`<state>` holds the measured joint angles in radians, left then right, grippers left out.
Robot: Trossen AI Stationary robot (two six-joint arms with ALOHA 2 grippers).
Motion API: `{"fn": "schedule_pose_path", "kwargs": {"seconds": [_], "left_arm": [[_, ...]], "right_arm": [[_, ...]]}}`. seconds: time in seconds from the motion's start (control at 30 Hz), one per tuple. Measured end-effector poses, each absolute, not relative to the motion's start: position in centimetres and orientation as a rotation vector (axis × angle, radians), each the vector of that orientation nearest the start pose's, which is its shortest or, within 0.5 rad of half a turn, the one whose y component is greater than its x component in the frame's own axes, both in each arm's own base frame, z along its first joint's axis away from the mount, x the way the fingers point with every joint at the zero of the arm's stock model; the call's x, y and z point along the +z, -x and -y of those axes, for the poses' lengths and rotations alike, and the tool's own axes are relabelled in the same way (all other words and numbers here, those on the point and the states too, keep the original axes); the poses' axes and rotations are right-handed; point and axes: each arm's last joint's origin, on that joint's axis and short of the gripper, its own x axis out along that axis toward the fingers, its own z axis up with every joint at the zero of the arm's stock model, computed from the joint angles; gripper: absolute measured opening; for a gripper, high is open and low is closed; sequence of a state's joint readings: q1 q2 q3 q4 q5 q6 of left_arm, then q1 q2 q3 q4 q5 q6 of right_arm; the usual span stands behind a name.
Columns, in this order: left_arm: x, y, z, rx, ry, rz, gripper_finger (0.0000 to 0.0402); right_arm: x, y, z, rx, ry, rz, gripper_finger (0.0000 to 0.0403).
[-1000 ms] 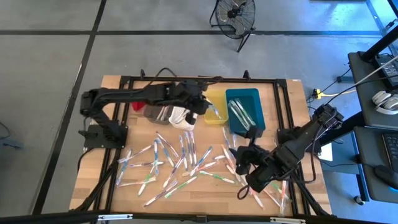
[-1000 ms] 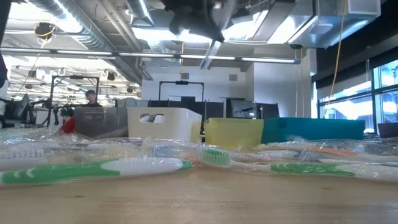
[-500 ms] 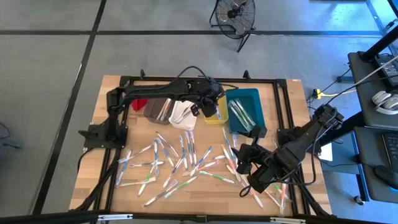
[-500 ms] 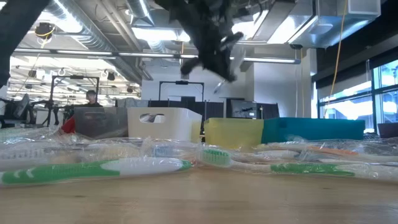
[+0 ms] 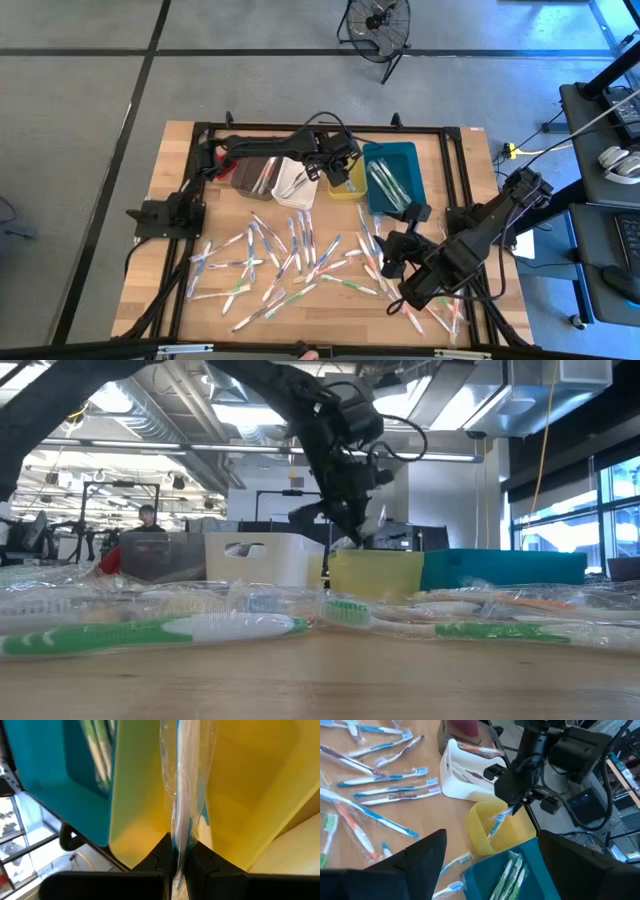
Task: Pick & Place Toothbrushes
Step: Put the blue toothbrush into the yellow bin
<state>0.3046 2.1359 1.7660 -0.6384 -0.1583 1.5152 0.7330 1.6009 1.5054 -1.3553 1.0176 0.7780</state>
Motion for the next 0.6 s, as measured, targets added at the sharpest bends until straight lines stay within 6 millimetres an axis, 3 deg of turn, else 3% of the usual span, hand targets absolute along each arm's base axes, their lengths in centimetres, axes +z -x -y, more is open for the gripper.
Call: {"fn": "schedule_pose_path", "kwargs": {"seconds": [0.6], "left_arm": [[18.3,-45.0,-14.4,-0.456,-1.217,-1.104,0.0017]], "right_arm": [[31.1,-22.9,-17.3,-0.561,0.414,-0.738,0.0319]]}}
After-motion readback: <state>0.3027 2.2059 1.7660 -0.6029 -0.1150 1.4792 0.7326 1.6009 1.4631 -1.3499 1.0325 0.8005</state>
